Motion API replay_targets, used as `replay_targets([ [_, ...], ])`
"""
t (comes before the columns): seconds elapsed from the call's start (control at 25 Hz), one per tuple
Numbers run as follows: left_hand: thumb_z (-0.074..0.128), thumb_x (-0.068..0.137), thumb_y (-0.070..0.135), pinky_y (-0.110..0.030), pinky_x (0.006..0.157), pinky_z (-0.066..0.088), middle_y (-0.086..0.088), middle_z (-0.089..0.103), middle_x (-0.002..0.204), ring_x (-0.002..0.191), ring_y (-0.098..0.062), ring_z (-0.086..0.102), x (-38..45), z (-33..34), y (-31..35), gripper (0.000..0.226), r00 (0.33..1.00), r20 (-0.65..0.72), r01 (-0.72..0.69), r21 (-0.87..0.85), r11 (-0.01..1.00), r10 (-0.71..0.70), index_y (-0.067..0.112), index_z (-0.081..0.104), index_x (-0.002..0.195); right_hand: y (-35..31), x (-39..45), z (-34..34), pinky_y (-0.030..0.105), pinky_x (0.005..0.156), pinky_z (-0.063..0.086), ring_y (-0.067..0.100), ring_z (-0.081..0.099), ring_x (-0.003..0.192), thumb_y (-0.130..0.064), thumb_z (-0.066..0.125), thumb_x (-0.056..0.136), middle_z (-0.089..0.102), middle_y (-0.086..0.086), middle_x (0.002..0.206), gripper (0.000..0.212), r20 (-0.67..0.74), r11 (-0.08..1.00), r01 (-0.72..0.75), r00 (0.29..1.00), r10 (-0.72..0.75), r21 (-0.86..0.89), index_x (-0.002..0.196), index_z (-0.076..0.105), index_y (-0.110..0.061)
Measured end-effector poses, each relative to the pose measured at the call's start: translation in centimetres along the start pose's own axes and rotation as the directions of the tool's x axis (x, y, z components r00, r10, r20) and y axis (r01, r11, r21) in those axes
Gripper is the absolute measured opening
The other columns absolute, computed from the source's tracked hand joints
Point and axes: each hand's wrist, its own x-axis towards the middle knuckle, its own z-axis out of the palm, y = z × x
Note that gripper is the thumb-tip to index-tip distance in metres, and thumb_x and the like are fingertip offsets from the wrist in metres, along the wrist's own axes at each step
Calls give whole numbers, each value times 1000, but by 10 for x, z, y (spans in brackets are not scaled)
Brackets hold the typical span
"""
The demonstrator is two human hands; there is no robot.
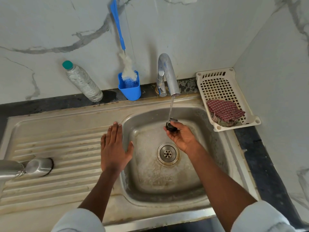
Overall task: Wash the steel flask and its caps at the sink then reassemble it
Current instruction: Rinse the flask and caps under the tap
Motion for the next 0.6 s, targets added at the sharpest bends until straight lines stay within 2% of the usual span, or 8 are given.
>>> replay_targets([
  [0.12, 50, 101, 57, -49, 131, 15, -2, 7, 177, 163, -24, 10, 0, 0, -1, 86, 1000, 1, -3, 1, 1000, 3, 18, 13, 168, -1, -5, 15, 21, 51, 53, 27, 70, 75, -29, 77, 92, 66, 22, 104, 43, 36, 991, -91, 995, 88, 97, 120, 61, -1],
  [0.2, 50, 101, 58, -49, 131, 16, -1, 8, 177, 163, -23, 10, 0, -1, 0, 86, 1000, 5, 3, -1, 1000, -3, 18, 14, 168, 1, -8, 19, 22, 47, 46, 18, 62, 64, -44, 78, 89, 68, 18, 94, 54, 37, 991, -126, 991, 127, -36, 122, 62, -4],
  [0.28, 47, 100, 58, -49, 131, 17, -2, 9, 177, 162, -24, 12, 1, -1, 0, 85, 1000, 5, 1, -2, 1000, -1, 18, 15, 168, 3, -9, 14, 27, 53, 43, 16, 56, 64, -51, 79, 85, 67, 13, 93, 52, -21, 963, -132, 991, 130, -234, 115, 67, -10],
  [0.36, 44, 98, 60, -49, 130, 17, -2, 11, 177, 162, -24, 13, 1, -1, 0, 86, 1000, 5, 5, -7, 1000, -5, 17, 17, 168, 5, -6, 8, 33, 68, 49, 20, 60, 77, -45, 77, 89, 67, 12, 105, 34, -106, 941, -44, 994, 9, -334, 106, 69, -17],
  [0.44, 43, 98, 60, -49, 131, 16, -3, 11, 177, 162, -24, 13, 0, -1, 0, 86, 1000, 10, 8, -10, 1000, -8, 17, 17, 168, 4, -3, 12, 38, 78, 57, 25, 64, 90, -35, 74, 95, 65, 16, 115, 24, -95, 978, 44, 993, -64, -204, 107, 67, -15],
  [0.52, 46, 99, 59, -49, 131, 15, -3, 10, 177, 162, -24, 12, 0, -2, 1, 86, 1000, 13, 3, -10, 1000, -2, 17, 16, 168, 7, -3, 25, 37, 73, 63, 31, 67, 94, -29, 75, 94, 63, 22, 115, 32, -21, 997, 11, 1000, -10, 73, 115, 64, -9],
  [0.56, 48, 100, 59, -49, 131, 15, -3, 9, 177, 163, -24, 11, 0, -2, 1, 86, 1000, 13, 5, -9, 1000, -5, 17, 16, 168, 11, -4, 31, 33, 67, 62, 32, 69, 92, -28, 78, 92, 63, 23, 115, 36, 10, 998, -2, 1000, 1, 62, 117, 63, -7],
  [0.6, 50, 100, 58, -49, 131, 15, -3, 8, 177, 163, -23, 10, 0, -3, 1, 87, 1000, 19, 10, -8, 1000, -10, 17, 15, 168, 15, -6, 35, 29, 62, 59, 30, 71, 88, -27, 80, 90, 65, 22, 115, 37, 34, 997, 8, 999, -5, -77, 117, 64, -9],
])
